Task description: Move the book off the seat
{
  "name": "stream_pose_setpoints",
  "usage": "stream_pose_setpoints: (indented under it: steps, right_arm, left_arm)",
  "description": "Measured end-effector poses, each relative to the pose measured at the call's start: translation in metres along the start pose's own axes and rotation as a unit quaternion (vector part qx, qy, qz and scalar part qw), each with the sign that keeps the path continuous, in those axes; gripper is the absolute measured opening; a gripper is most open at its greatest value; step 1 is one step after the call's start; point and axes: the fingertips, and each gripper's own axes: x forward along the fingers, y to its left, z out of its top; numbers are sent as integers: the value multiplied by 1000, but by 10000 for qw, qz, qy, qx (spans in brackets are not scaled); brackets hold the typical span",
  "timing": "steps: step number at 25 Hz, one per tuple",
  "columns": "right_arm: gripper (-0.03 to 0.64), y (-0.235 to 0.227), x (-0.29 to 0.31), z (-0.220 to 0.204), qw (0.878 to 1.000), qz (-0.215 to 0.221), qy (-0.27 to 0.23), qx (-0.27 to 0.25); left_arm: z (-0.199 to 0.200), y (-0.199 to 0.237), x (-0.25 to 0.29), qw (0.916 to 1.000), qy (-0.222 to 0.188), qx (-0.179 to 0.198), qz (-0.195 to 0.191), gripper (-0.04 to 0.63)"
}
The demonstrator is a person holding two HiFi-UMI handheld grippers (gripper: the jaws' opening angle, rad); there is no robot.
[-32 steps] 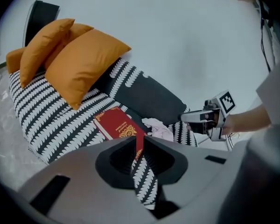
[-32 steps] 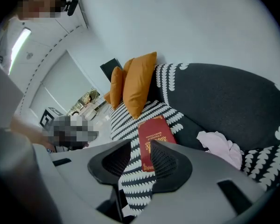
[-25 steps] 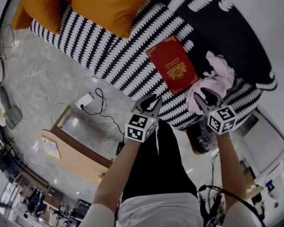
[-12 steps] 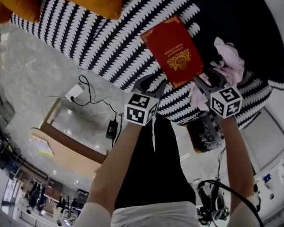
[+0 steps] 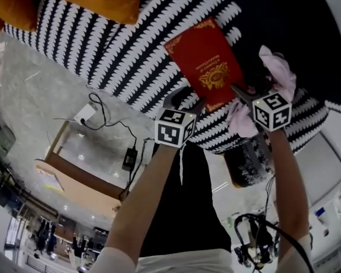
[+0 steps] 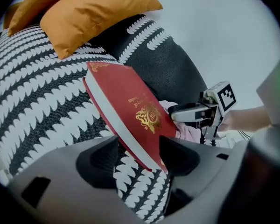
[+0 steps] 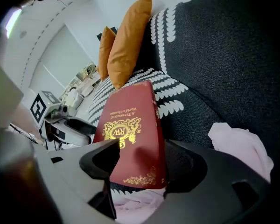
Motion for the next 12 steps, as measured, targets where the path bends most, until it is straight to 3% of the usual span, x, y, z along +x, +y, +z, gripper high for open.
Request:
stream_pose_setpoints:
  steps: [12]
  right_arm:
    - [341, -7, 28, -17, 9982, 291, 287, 432]
  left_arm:
    - [-3, 2, 27, 9995, 74, -190, -260, 284]
